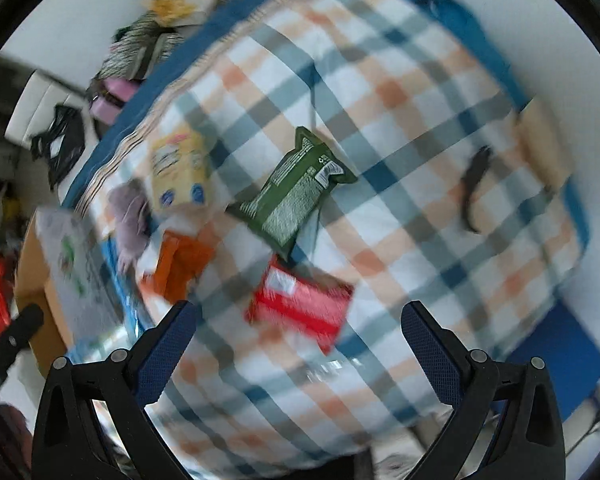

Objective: Organize soft objects
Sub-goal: 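Grasp the yellow tissue pack with the left tool while the right tool grasps the green snack bag, then carry the tissue pack with the left tool while the right tool carries the green bag into the box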

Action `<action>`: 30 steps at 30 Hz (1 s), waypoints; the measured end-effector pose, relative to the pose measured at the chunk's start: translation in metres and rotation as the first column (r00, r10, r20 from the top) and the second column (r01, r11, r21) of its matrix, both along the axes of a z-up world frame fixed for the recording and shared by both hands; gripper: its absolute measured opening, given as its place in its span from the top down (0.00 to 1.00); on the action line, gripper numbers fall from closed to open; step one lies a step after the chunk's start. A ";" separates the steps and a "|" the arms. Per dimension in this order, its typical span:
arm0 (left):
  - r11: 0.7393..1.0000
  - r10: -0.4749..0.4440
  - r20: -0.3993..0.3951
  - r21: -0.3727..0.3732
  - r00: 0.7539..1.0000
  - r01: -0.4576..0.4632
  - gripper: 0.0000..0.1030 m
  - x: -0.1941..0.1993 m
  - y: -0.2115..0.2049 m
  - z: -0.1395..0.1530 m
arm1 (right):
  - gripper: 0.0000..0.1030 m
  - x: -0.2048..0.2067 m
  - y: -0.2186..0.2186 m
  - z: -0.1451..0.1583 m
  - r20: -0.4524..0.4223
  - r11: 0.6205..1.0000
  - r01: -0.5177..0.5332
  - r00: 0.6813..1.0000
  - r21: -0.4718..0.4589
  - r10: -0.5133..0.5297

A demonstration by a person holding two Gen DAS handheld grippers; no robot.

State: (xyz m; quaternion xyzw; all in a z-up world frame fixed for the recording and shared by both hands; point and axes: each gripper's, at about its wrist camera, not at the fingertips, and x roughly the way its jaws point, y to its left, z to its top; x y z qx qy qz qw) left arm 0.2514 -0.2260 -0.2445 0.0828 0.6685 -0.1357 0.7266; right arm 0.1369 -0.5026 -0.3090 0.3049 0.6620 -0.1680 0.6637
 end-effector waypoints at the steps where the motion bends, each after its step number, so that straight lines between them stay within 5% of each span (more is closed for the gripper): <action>1: 1.000 -0.006 -0.036 0.016 0.999 0.007 0.06 0.010 -0.008 -0.014 | 0.00 0.007 -0.005 -0.015 -0.020 0.999 0.030 0.999 0.017 -0.029; 4: 1.000 -0.022 -0.159 0.003 0.987 0.022 0.10 0.034 -0.029 -0.050 | 0.01 0.024 -0.015 -0.054 -0.057 0.990 0.115 0.992 0.081 -0.110; 11: 0.997 -0.067 -0.288 0.021 0.955 0.077 0.10 0.069 -0.079 -0.111 | 0.06 0.041 -0.018 -0.102 -0.102 0.963 0.212 0.975 0.168 -0.197; 14: 0.995 -0.084 -0.307 0.026 0.948 0.096 0.10 0.079 -0.094 -0.126 | 0.13 0.045 -0.018 -0.118 -0.119 0.956 0.234 0.969 0.179 -0.215; 18: 0.990 -0.115 -0.348 0.041 0.930 0.138 0.10 0.088 -0.113 -0.149 | 0.39 0.050 -0.020 -0.133 -0.141 0.937 0.277 0.958 0.215 -0.251; 22: 0.985 -0.134 -0.372 0.052 0.919 0.165 0.10 0.092 -0.122 -0.168 | 0.42 0.057 -0.018 -0.141 -0.145 0.935 0.287 0.954 0.208 -0.261; 26: 0.980 -0.137 -0.383 0.081 0.914 0.181 0.41 0.091 -0.122 -0.185 | 0.42 0.067 -0.011 -0.154 -0.177 0.938 0.279 0.953 0.204 -0.245; 30: 0.985 -0.134 -0.356 0.057 0.925 0.165 0.42 0.085 -0.112 -0.178 | 0.52 0.073 -0.002 -0.153 -0.190 0.956 0.238 0.960 0.172 -0.205</action>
